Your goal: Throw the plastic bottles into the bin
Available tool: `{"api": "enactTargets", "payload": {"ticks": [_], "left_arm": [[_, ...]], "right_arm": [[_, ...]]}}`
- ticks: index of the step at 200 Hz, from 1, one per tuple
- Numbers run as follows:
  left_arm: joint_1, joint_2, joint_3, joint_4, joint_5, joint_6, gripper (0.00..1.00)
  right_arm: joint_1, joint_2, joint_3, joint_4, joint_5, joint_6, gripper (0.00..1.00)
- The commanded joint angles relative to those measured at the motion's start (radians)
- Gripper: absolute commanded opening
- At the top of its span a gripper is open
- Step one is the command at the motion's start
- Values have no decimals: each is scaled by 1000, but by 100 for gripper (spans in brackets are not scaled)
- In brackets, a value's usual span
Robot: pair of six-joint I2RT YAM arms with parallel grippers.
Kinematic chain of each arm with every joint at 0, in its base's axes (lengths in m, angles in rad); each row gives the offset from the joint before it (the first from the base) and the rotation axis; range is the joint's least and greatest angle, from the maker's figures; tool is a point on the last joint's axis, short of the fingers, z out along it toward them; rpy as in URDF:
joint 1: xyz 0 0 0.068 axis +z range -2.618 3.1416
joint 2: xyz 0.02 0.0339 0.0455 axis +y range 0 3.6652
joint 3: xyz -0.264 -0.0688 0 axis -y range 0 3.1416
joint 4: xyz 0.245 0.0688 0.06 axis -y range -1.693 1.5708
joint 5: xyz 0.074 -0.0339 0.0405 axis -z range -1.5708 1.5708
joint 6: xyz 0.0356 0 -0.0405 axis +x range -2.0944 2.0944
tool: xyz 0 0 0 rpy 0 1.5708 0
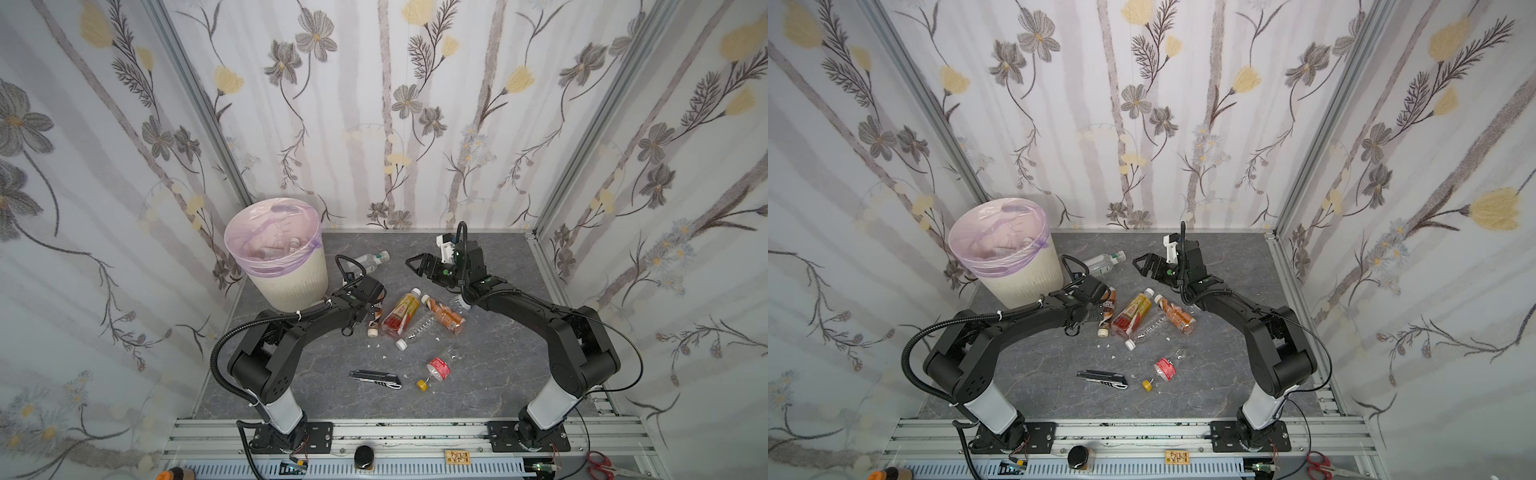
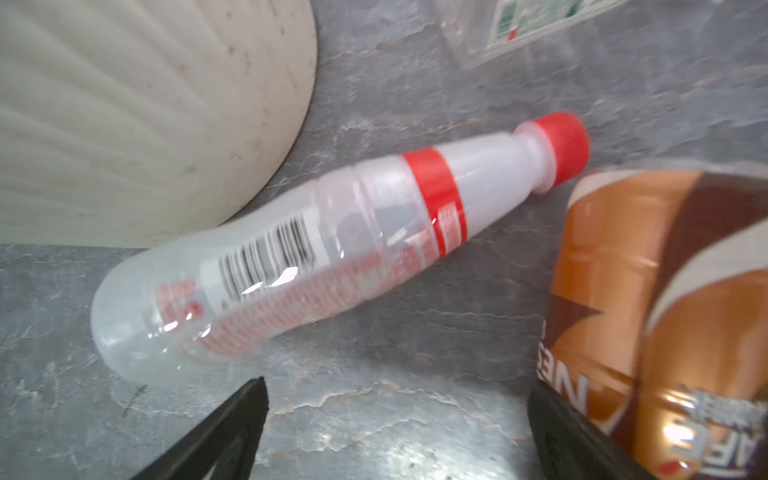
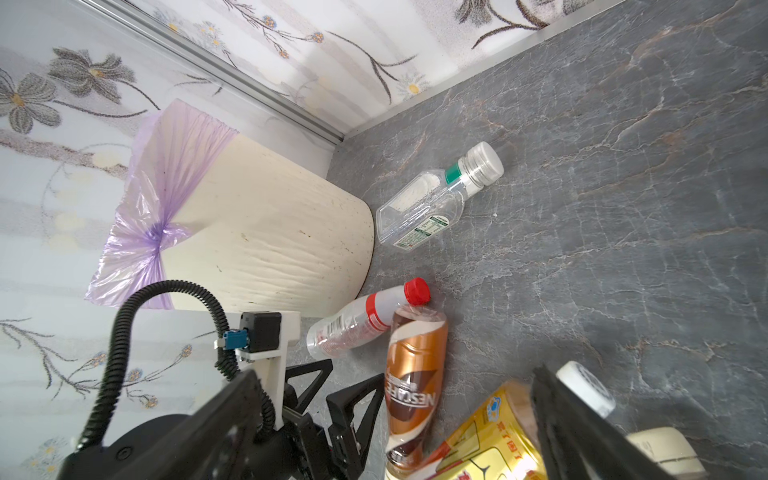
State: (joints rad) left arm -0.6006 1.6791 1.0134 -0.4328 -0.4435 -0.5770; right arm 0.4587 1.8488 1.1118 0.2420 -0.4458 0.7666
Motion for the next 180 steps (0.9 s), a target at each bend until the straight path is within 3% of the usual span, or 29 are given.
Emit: {"api": "enactTargets", "payload": {"ticks": [1,61,124,180], "left_arm": [[-24,-29,35,-37,16,-36,100],[-25,-170,46,-63,-69,-7,100],[9,-329,-129,-56,-58,-74,100],[37,-497,-302,41,130,-113,100]], "right_arm": [[0,4,-1,53,-2,0,100],[51,59,68,-21,23,-57,100],[129,46,40,-54,45,-87,100],[217,25,-5,-76,109,-89,100]]}}
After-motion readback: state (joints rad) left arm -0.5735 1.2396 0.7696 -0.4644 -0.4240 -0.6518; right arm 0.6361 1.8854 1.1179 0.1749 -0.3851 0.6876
